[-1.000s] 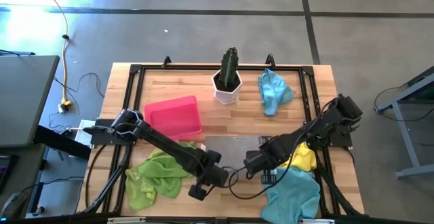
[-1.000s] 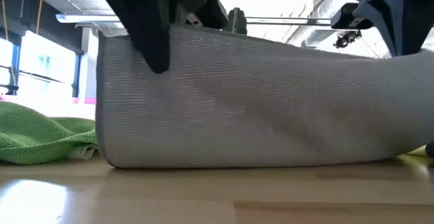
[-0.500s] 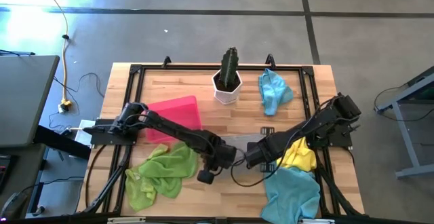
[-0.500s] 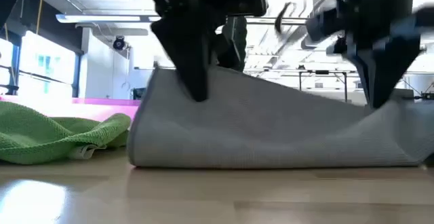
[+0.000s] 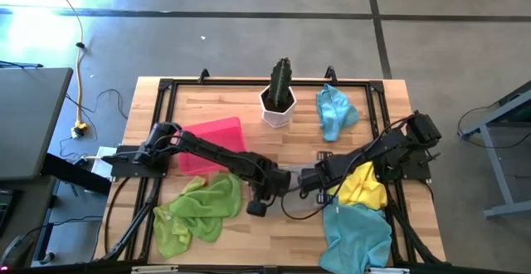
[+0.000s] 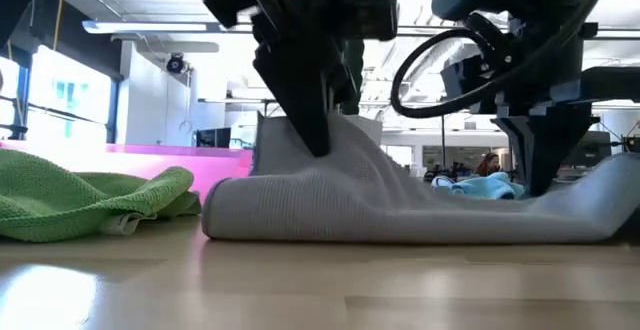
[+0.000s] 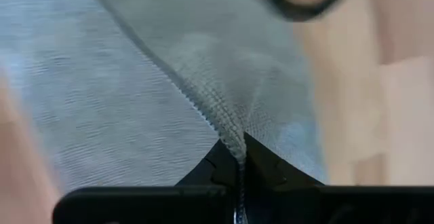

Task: Fold microfiber towels
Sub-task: Fold the gray microfiber cloth

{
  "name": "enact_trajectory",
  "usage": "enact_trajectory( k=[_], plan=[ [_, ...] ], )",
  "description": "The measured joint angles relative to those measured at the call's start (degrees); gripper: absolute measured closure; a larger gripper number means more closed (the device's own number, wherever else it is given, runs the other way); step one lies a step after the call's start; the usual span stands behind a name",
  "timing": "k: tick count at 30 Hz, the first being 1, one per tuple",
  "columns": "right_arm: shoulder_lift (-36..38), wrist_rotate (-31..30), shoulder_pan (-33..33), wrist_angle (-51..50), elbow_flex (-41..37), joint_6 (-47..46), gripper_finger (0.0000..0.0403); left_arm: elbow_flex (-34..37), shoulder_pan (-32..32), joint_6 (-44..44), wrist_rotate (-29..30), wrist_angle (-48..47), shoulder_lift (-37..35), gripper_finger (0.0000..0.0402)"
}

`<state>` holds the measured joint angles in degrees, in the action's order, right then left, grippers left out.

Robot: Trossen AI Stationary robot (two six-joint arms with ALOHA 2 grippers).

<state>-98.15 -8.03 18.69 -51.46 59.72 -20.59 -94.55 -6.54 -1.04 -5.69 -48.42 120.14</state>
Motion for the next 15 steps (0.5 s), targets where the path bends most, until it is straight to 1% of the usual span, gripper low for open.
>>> enact_trajectory(
  k=[4,9,12,15],
  plan=[
    [0.00,-2.30,-1.49,-0.27,0.00,0.56,0.0402,0.01,1.40,-0.28,4.92,-2.00,0.00,0.0401],
    [0.00,-5.18,-3.05,-1.65,0.00,1.18,0.0402,0.00,2.71,-0.28,8.17,-5.25,0.00,0.0401],
    [0.00,-5.31,-4.11,-1.65,0.00,1.42,0.0402,-0.01,3.29,-0.26,10.57,-5.34,0.00,0.0401],
    [0.00,-5.34,-5.13,-1.63,0.00,1.24,0.0402,-0.01,3.94,-0.26,10.99,-5.11,0.54,0.0401]
  ],
)
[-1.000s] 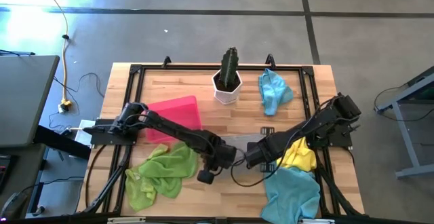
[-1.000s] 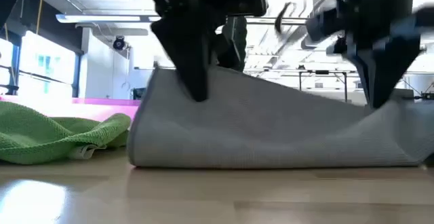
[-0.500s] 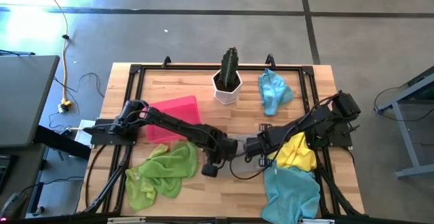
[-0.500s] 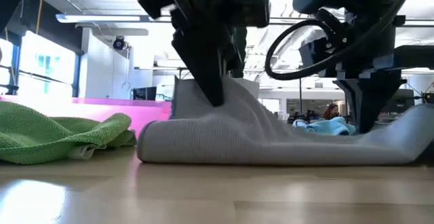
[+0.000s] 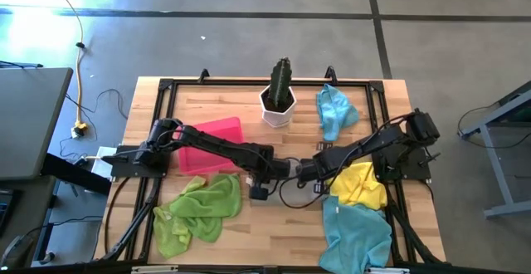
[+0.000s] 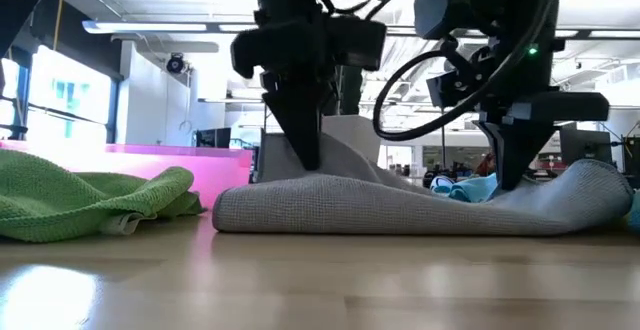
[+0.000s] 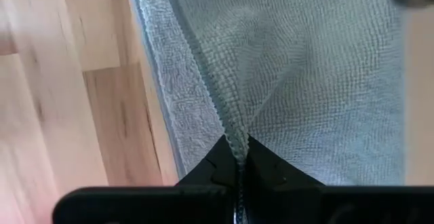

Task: Fold microfiber towels
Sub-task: Fold the gray microfiber cloth

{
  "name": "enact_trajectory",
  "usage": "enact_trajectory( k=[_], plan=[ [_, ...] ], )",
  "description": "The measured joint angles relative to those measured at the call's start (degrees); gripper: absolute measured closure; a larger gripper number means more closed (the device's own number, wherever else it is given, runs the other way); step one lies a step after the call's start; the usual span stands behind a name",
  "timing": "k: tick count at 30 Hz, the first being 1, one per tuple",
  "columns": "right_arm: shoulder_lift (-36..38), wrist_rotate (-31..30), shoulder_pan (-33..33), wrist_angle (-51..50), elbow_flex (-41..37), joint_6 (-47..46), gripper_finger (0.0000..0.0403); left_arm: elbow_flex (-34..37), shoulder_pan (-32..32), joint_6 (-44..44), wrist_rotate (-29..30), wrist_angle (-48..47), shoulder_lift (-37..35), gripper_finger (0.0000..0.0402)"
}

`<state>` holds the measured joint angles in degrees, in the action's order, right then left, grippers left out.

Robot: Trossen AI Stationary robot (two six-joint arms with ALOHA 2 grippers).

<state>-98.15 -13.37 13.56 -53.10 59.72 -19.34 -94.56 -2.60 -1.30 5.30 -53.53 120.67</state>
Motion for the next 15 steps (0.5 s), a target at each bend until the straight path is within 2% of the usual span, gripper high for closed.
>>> enact_trajectory(
  k=[15],
  plan=[
    [0.00,-0.15,-2.70,1.87,0.09,-0.08,0.0402,0.11,0.47,1.49,6.41,-0.83,2.24,0.0401]
  ],
)
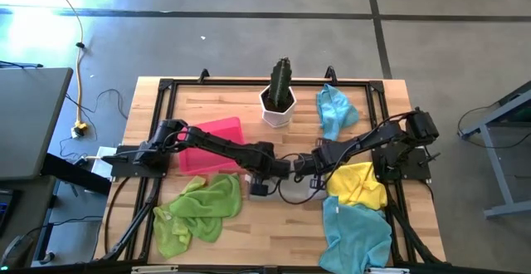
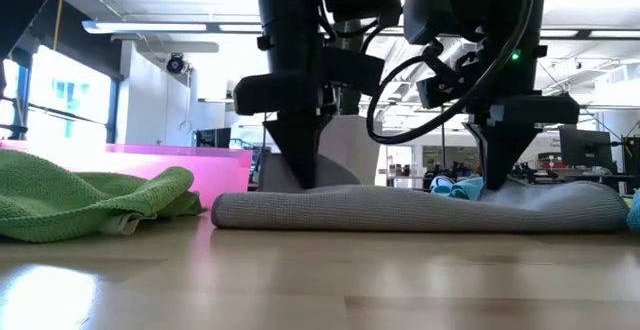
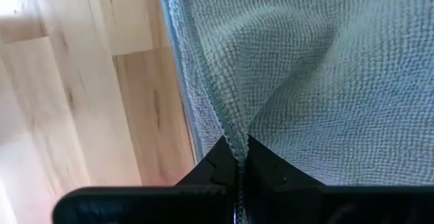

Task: Fold microfiber towels
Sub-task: Fold the gray microfiber cloth

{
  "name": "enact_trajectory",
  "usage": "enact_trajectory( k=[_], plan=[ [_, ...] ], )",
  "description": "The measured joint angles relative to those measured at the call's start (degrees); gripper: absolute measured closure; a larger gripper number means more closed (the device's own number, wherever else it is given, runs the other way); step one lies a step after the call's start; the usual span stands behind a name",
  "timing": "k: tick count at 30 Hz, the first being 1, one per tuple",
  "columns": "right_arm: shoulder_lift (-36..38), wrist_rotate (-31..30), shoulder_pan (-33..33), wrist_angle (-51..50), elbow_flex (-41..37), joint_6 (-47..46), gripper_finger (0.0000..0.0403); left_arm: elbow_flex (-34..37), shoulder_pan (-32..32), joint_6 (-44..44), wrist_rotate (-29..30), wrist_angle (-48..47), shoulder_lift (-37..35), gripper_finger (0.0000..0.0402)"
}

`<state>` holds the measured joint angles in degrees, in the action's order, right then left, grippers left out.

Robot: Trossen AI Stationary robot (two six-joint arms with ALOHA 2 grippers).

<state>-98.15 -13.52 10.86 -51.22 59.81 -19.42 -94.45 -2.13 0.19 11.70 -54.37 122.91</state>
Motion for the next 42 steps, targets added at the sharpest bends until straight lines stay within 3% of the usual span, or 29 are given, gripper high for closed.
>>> enact_trajectory(
  k=[5,11,17,22,27,32,42],
  plan=[
    [0.00,0.00,-0.01,-0.10,0.00,0.24,0.0364,0.00,0.02,-0.56,2.52,-0.13,0.00,0.0379],
    [0.00,-1.71,-0.01,-4.49,0.17,-2.27,0.0289,0.00,0.21,-3.47,7.78,-4.98,0.00,0.0313],
    [2.05,-2.04,0.18,-5.24,0.20,-6.25,0.0275,0.00,0.21,-6.61,11.19,-10.36,0.00,0.0259],
    [3.47,0.02,1.99,2.36,0.24,-6.21,0.0284,0.00,-1.33,-4.81,2.84,-12.75,0.00,0.0256],
    [2.44,0.02,3.88,5.76,0.22,-6.25,0.0286,0.00,-4.42,2.50,-5.80,-7.38,0.00,0.0269],
    [1.29,0.08,5.31,7.80,0.22,-7.63,0.0286,0.00,-5.83,2.75,-6.16,-3.69,0.00,0.0277],
    [-1.59,-2.70,5.81,8.17,0.22,-10.69,0.0286,2.56,-6.37,-6.57,-7.05,-1.57,1.02,0.0280]
  ],
)
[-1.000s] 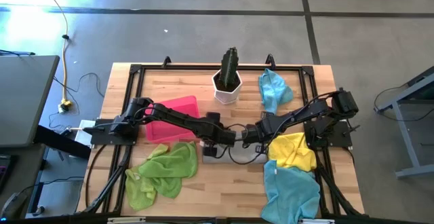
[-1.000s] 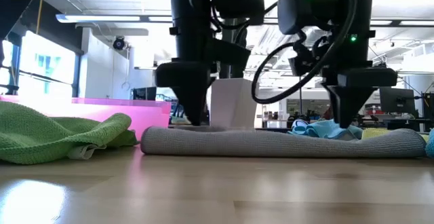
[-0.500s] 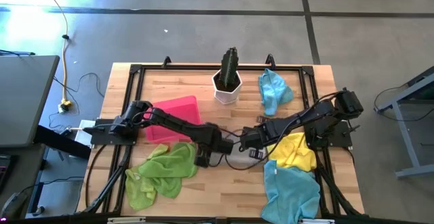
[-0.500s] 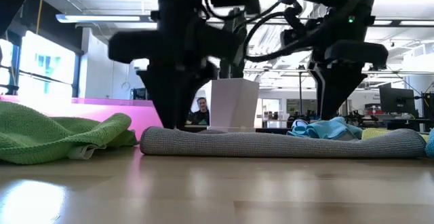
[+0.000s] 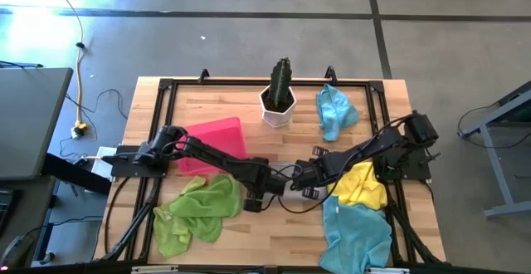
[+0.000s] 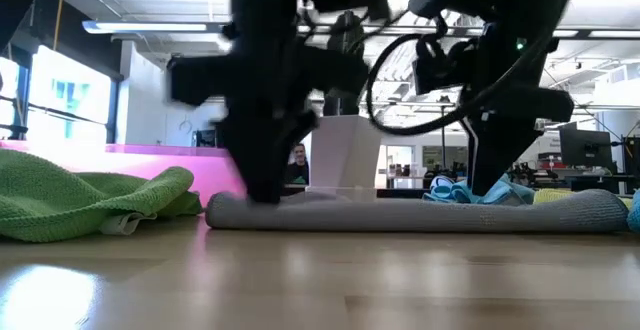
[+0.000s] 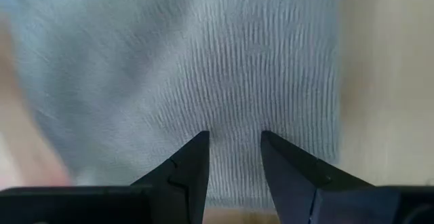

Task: Fold microfiber towels
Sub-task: Fold the gray microfiber cloth

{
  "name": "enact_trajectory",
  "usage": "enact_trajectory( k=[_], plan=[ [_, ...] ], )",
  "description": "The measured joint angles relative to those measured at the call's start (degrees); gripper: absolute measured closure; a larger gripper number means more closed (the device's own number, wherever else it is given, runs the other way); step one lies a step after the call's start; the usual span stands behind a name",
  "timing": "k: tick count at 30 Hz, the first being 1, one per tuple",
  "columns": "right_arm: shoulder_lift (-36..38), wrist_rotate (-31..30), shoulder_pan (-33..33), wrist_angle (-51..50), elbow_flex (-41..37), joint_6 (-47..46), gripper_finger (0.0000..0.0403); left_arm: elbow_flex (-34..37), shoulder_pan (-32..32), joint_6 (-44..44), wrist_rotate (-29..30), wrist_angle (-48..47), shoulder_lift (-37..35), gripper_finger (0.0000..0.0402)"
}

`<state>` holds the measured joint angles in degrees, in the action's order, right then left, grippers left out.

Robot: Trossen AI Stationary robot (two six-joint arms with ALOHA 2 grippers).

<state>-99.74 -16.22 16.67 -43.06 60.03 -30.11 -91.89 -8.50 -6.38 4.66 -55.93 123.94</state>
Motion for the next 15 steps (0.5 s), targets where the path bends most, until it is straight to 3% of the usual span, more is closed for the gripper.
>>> enact_trajectory(
  k=[7,15],
  plan=[
    [-1.67,-1.05,-0.36,0.58,-0.03,0.65,0.0286,3.64,-1.50,-3.78,0.94,0.66,-0.53,0.0280],
    [-1.45,-11.51,-3.22,1.06,-0.04,9.21,0.0286,3.57,-2.47,-5.35,2.44,1.43,-1.04,0.0280]
  ],
)
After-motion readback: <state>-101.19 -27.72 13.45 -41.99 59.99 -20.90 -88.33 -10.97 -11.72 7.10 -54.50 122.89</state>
